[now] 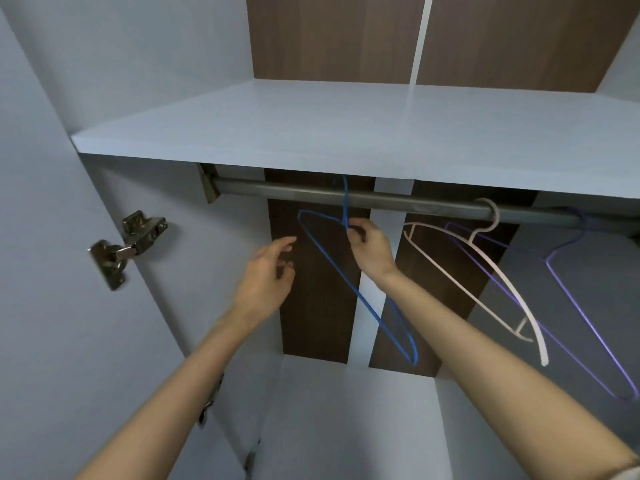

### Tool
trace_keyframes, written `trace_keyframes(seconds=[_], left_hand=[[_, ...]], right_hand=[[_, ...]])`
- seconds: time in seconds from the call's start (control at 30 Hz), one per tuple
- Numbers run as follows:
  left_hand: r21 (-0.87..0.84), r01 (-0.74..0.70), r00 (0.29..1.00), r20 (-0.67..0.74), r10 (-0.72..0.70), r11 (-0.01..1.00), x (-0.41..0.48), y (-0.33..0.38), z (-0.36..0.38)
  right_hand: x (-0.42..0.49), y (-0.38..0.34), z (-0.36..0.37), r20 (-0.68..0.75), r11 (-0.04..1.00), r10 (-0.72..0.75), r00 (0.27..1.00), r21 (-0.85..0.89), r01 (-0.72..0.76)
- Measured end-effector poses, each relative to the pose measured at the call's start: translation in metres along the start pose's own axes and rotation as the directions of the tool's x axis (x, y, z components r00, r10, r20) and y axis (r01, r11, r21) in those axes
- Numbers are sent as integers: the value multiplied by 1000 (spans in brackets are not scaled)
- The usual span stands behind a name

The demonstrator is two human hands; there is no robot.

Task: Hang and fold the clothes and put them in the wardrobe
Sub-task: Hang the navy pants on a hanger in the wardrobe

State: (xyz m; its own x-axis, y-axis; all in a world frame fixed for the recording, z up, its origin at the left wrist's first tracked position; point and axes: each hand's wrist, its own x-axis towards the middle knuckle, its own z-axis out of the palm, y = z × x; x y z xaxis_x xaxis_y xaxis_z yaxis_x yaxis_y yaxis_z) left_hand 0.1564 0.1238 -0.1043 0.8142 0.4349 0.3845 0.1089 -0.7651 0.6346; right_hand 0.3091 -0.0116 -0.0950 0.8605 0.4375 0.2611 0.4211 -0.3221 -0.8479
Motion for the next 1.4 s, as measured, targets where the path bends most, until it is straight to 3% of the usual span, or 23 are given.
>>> trace_keyframes(seconds=[0.33,0.5,0.63,0.9,1.1,1.23,1.3,1.4], left_hand=[[-120,-104,994,21,107,987,-35,38,-11],[-55,-130,972,190,138,990,-99,43,2],[34,-165,924,354,142,986,-170,39,17],[46,-419,662,699,270,907,-304,58,31],[-276,-351,511,745,430,895,-403,97,50],[-410,-375,296,797,526,832,-471,125,59],[-427,-370,228,819,527,825,-509,140,64],[-442,-354,200,825,528,824,-564,157,69]], right_hand=[[-76,-31,-55,11,968,57,998,-246,-53],[-178,-32,-68,49,951,104,993,-297,-85],[-280,-33,-78,57,968,211,976,-154,-200],[-481,-26,-101,61,890,456,888,-14,-456],[-628,-15,-126,-9,790,607,794,107,-603],[-720,-5,-130,-51,714,692,720,193,-673],[-768,-3,-130,-126,727,684,719,194,-658],[-831,-2,-129,-310,763,640,703,151,-628]])
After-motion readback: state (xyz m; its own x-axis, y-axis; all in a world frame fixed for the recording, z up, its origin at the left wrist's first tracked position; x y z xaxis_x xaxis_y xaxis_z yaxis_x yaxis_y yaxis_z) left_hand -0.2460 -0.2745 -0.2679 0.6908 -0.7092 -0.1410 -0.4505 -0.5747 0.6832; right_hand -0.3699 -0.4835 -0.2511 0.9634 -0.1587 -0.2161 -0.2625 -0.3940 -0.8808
